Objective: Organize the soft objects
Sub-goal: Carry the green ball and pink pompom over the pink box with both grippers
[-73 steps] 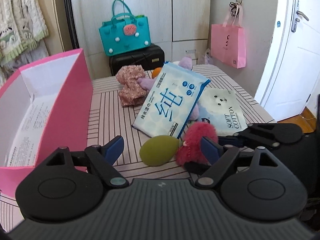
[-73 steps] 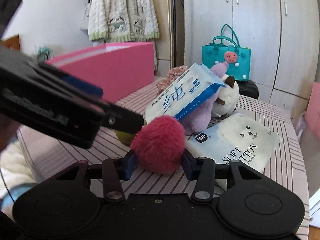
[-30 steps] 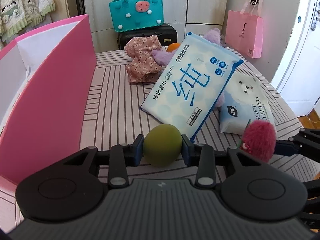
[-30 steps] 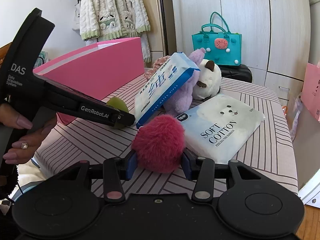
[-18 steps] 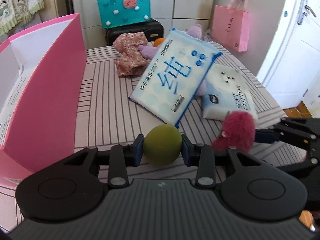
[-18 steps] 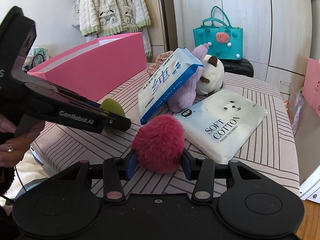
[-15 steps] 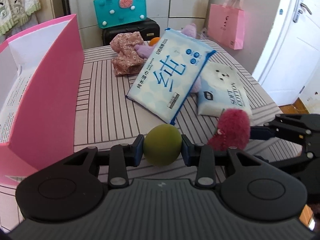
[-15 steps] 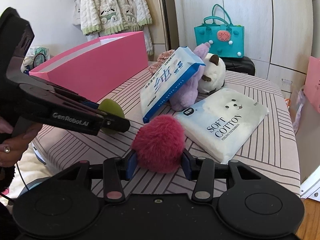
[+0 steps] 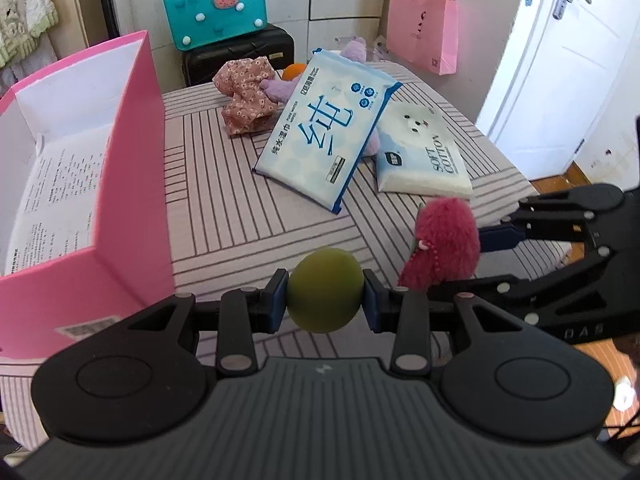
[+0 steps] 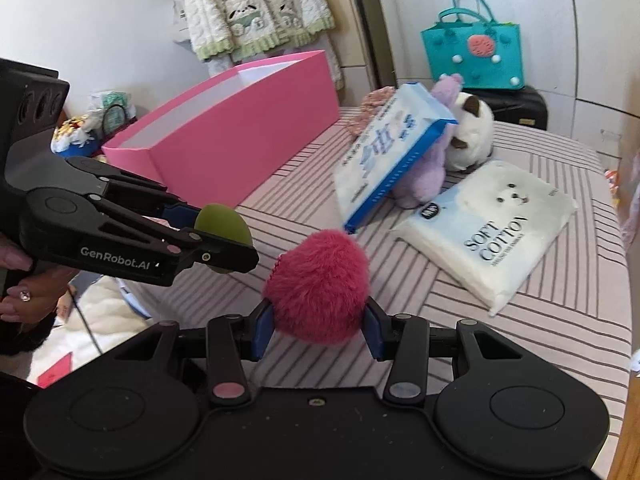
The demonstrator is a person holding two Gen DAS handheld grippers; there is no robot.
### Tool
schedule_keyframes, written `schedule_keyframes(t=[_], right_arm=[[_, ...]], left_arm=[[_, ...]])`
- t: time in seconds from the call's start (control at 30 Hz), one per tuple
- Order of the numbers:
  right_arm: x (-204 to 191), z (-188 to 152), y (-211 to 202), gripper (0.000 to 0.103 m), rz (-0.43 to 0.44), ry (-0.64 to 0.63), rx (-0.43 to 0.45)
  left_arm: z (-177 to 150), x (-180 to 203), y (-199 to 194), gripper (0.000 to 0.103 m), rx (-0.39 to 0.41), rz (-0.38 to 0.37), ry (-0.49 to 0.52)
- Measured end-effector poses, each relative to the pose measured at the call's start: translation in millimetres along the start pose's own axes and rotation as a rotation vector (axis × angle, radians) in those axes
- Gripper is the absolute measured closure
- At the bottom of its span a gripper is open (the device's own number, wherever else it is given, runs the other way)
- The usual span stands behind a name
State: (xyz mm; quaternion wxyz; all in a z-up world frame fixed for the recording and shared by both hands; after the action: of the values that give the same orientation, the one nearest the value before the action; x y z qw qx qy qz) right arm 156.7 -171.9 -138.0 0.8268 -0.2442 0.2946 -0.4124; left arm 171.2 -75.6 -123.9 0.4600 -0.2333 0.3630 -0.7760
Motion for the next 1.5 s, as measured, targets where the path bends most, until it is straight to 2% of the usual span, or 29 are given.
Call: schedule_keyframes(t=[0.2,0.33,0.63,0.9,1.1,1.43,1.5], right_arm=[[-19.1,10.2,-3.5,0.052,0.057,-0.016,-0.035],[-33.3,19.9,-5.2,0.052,0.086,-0.042,-0.048],[-70.6,44.2,-2.3,0.052,0.122,-0.131,-0.074],[-94.5,83.1,3.7,0.052,0.135,-0.223,-0.037],[-104.1,115.8,16.0,0.052,0.122,-0.297,-0.002],[-113.1,172.0,41.1,0.052,0.076,-0.459,0.058],[-114.5,184.8,53.8,0.051,0.076,-0.483,0.043]], left_arm=[[-6.4,-7.2,-19.2,0.066,-0.04,-0.028,0.026],[-7.1,-17.8,-37.1,0.066,-0.036,-0.021,0.033],[-7.4,-44.8,-75.4,0.066,-0.034,-0.066,0.001],[-4.6,-68.4,-103.4,0.066,-0.01,-0.05,0.042],[4.8,-98.5,-112.2,0.066,0.02,-0.07,-0.033],[47.4,-163.1,-109.9,0.066,0.101,0.04,-0.129],[57.6,-174.6,-104.6,0.066,0.108,0.06,-0.146]])
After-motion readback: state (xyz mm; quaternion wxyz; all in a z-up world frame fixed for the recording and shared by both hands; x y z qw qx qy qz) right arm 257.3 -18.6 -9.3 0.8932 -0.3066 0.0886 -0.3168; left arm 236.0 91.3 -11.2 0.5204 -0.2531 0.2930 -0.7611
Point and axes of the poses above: each gripper's, at about its wrist camera, not at the fingertips, and y roughly the way its jaws point, x to its right, z to its top, the point moved 10 cm from there along y, roughly the way its jaws point, and after that the axes turned 3 degrees about z, right-handed, at the moved point
